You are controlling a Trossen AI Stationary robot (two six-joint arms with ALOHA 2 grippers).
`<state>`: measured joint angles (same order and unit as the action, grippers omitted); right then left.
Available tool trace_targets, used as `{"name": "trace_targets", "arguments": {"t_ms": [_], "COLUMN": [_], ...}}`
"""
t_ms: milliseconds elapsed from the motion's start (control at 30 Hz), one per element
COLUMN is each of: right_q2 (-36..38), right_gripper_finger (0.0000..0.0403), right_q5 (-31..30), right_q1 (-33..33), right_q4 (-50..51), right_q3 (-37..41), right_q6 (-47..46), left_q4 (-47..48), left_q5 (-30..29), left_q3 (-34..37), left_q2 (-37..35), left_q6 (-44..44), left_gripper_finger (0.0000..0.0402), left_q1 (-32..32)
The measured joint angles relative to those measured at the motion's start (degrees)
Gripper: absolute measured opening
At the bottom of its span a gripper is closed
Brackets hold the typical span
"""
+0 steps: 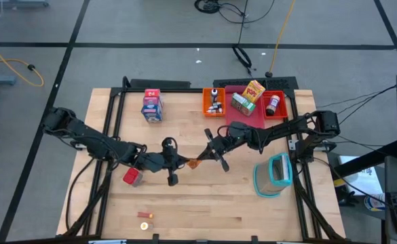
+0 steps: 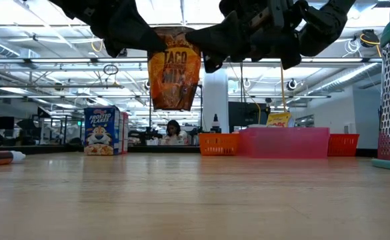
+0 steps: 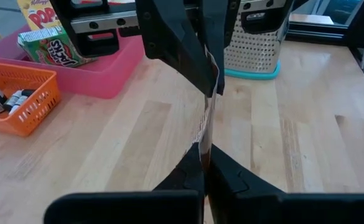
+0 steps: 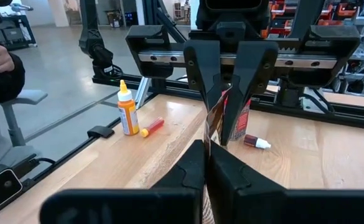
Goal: Pick & Place Kitchen Items
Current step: Put the orange seasoning pack into the red bin
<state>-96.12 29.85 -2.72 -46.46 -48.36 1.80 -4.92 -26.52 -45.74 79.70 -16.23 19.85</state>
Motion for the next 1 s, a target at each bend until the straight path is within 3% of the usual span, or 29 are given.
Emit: {"name": "trace_targets", "arguments": {"t_ms": [500,767,1000], "right_q2": [1.78,11.59,24.32], "right_gripper_finger": [0.0,0.0,0.0], "right_q5": [-1.99,-11.8,-23.16], "right_q1": [-2.15,-3.64,-5.2], "right_q4": [4.93,19.94,26.43], "right_q3": [0.02,0.62,7.55], "right_q6": [0.53,5.2,5.87], "left_q4": [-2.39,-2.28,-1.84], "left_q5": [-0.04,-0.46,-0.44], "left_q3": [0.0,0.0,0.0], "left_q2": [0.0,0.0,0.0], "left_q6": [0.91,1.05,1.07], "left_gripper_finger": [0.0064,0.0087,0.0088], "left_q1": [0.51,0.47,0.47]}}
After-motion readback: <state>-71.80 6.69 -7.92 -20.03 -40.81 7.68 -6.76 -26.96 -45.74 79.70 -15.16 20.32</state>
